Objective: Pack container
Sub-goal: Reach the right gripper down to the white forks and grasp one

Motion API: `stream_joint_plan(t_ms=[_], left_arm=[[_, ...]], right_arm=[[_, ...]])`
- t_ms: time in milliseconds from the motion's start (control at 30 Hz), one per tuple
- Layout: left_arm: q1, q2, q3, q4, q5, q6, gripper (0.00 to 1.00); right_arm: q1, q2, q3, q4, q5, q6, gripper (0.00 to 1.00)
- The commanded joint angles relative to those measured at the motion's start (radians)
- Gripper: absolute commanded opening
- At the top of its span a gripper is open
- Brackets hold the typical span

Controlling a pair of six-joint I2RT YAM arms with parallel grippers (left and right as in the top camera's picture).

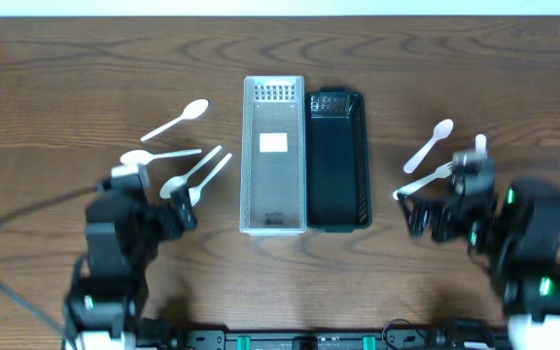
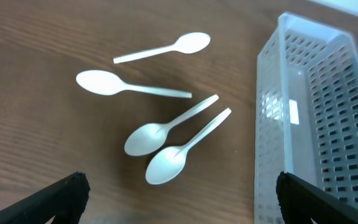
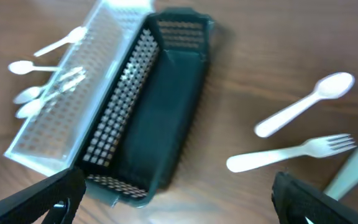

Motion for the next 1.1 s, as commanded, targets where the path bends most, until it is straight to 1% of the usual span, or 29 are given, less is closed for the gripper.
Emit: stream_joint_plan(t_ms=[0, 133, 233, 267, 300, 367, 433, 467, 667, 733, 833, 867, 1067], left_arm=[[0.005, 0.172, 0.195, -0.043, -0.016, 0.046, 0.98], [0.005, 0.378, 0.423, -0.15, -0.111, 0.096, 0.98], [0.02, 0.514, 0.573, -0.236, -0.123, 0.121, 0.98], [0.027, 0.547, 0.606, -0.256, -0.123, 0.121, 0.98], [0.036, 0.578, 0.633, -0.274, -0.123, 0.121, 0.98], [0.058, 0.633, 0.673, -0.303, -0.123, 0.121, 0.98], [0.077, 0.664, 0.68, -0.311, -0.123, 0.121, 0.98], [0.086, 0.674, 0.679, -0.313, -0.123, 0.121, 0.98], [0.124, 0.719, 0.679, -0.314, -0.123, 0.121, 0.98], [0.124, 0.728, 0.679, -0.314, -0.123, 0.121, 0.98], [0.124, 0.734, 0.679, -0.314, -0.123, 0.121, 0.98], [0.124, 0.734, 0.679, -0.314, -0.123, 0.121, 0.98], [0.124, 0.734, 0.679, -0.314, -0.123, 0.121, 0.98]], right_arm=[[0.009, 0.187, 0.196, -0.08, 0.058, -0.027, 0.99], [0.009, 0.399, 0.415, -0.2, -0.019, -0.014, 0.99], [0.009, 0.494, 0.483, -0.219, -0.036, -0.016, 0.99], [0.008, 0.513, 0.485, -0.206, -0.009, -0.015, 0.99], [0.005, 0.534, 0.485, -0.195, 0.05, 0.021, 0.99], [-0.007, 0.583, 0.485, -0.197, 0.245, 0.185, 0.99], [-0.024, 0.632, 0.485, -0.213, 0.384, 0.29, 0.99], [-0.034, 0.658, 0.485, -0.222, 0.423, 0.314, 0.99], [-0.088, 0.833, 0.484, -0.253, 0.447, 0.329, 0.99], [-0.099, 0.891, 0.484, -0.259, 0.447, 0.328, 0.93], [-0.103, 0.96, 0.484, -0.275, 0.447, 0.328, 0.77], [-0.102, 0.978, 0.482, -0.276, 0.447, 0.324, 0.74], [-0.103, 1.015, 0.431, -0.257, 0.472, 0.325, 0.71]])
